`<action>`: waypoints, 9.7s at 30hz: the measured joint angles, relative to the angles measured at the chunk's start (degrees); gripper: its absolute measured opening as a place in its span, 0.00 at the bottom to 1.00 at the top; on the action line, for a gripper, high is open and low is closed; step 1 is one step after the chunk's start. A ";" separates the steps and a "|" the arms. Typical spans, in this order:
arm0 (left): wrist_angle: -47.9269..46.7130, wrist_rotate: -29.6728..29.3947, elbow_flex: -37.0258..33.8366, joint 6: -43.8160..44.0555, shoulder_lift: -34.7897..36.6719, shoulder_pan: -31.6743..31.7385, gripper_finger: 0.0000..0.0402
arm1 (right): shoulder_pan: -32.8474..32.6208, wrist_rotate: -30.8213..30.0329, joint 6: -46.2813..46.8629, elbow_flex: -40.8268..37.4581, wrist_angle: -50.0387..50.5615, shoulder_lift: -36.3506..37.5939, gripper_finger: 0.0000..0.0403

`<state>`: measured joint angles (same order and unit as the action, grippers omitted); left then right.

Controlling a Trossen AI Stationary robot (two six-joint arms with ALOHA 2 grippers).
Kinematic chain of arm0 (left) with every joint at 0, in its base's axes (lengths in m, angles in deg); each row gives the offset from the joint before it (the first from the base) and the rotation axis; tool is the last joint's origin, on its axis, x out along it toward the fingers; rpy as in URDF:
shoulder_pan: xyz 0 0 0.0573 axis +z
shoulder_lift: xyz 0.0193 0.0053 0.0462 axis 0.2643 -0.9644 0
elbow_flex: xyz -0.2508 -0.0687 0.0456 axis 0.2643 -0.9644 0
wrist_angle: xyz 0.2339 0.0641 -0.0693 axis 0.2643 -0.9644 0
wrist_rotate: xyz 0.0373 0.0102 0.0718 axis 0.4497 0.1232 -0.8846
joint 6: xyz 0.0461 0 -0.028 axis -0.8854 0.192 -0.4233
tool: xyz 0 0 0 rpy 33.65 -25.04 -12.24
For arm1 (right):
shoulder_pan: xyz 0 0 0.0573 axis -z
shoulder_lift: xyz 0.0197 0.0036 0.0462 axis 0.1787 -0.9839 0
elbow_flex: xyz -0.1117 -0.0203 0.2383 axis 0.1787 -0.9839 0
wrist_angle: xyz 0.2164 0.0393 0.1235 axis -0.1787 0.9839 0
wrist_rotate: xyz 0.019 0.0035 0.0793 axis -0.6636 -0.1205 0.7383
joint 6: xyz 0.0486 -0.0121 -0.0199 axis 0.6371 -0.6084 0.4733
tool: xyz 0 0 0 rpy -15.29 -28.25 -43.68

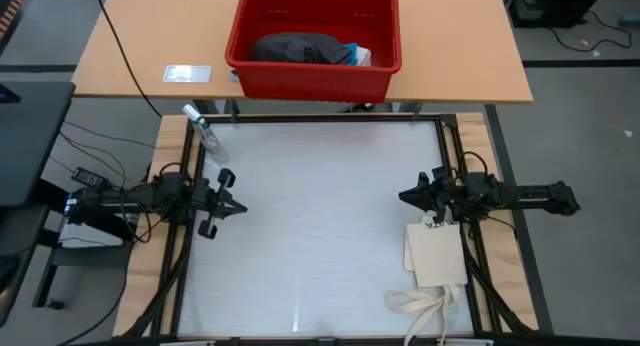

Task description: Fold laundry

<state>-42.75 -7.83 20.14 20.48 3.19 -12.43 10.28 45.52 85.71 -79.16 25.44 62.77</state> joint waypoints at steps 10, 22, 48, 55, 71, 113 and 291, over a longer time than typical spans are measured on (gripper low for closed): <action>0.00 0.00 0.00 0.00 0.00 -0.02 0.06 | -0.02 0.00 0.00 0.01 0.00 0.01 0.17; -0.01 0.00 0.00 0.00 0.00 -0.01 0.06 | 0.00 0.01 0.02 0.02 0.01 0.02 0.17; 6.86 -21.02 0.00 -0.12 0.00 1.22 0.06 | 7.29 -35.12 9.09 0.02 -16.49 -1.93 0.17; 9.40 -22.25 0.00 3.42 0.00 1.35 0.06 | 9.73 -30.05 25.18 0.01 -10.21 -5.41 0.17; 9.07 -27.02 11.85 45.22 -20.77 6.66 0.06 | 14.46 -18.07 16.44 27.44 -14.46 -40.50 0.17; -52.35 -28.39 91.60 -6.52 -83.37 37.62 0.06 | 43.40 -4.53 -60.16 93.88 38.36 -91.99 0.47; -69.76 9.06 129.39 -10.20 -86.00 23.49 0.00 | 19.67 19.07 -28.90 93.83 25.75 -89.83 0.59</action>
<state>-112.51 1.23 149.53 10.27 -82.81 11.06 29.95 64.59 56.81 14.67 51.19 -27.06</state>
